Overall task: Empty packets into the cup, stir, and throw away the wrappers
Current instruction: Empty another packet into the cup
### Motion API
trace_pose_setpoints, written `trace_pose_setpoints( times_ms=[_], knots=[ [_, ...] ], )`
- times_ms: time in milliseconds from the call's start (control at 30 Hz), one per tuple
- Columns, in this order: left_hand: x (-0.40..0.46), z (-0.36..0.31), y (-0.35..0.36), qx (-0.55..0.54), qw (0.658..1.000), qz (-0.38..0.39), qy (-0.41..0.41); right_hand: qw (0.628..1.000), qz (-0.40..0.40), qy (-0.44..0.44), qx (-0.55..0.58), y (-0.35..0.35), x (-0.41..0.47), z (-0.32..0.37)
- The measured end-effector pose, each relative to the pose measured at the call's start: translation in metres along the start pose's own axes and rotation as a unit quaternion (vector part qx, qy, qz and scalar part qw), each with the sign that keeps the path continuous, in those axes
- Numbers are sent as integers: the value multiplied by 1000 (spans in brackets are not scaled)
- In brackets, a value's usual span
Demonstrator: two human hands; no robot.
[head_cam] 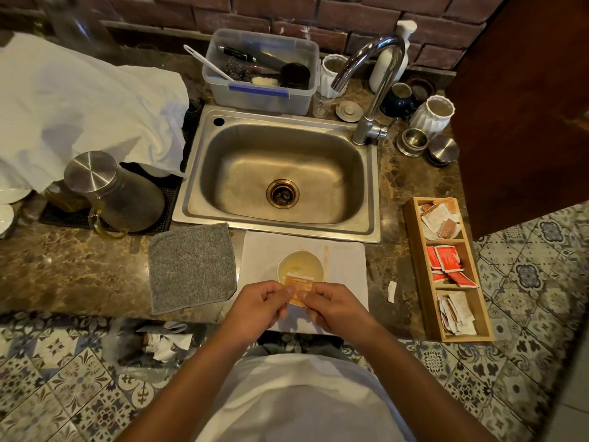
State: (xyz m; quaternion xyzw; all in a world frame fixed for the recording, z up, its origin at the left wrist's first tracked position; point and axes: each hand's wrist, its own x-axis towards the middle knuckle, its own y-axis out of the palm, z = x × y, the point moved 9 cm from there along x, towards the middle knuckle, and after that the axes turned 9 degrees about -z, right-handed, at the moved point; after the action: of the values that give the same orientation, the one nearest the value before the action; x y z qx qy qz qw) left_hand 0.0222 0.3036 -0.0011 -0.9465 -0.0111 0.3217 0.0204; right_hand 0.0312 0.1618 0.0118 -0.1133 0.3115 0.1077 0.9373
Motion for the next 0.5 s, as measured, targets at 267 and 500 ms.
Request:
trace_pose_setpoints(
  times_ms=[267,500],
  knots=[
    [4,15,3,-22,998,-1,-59,996,-36,60,55,0,-1,-13],
    [5,20,5,-39,996,-1,-86,993,-35,92,69,-1,-3,-16]
  ],
)
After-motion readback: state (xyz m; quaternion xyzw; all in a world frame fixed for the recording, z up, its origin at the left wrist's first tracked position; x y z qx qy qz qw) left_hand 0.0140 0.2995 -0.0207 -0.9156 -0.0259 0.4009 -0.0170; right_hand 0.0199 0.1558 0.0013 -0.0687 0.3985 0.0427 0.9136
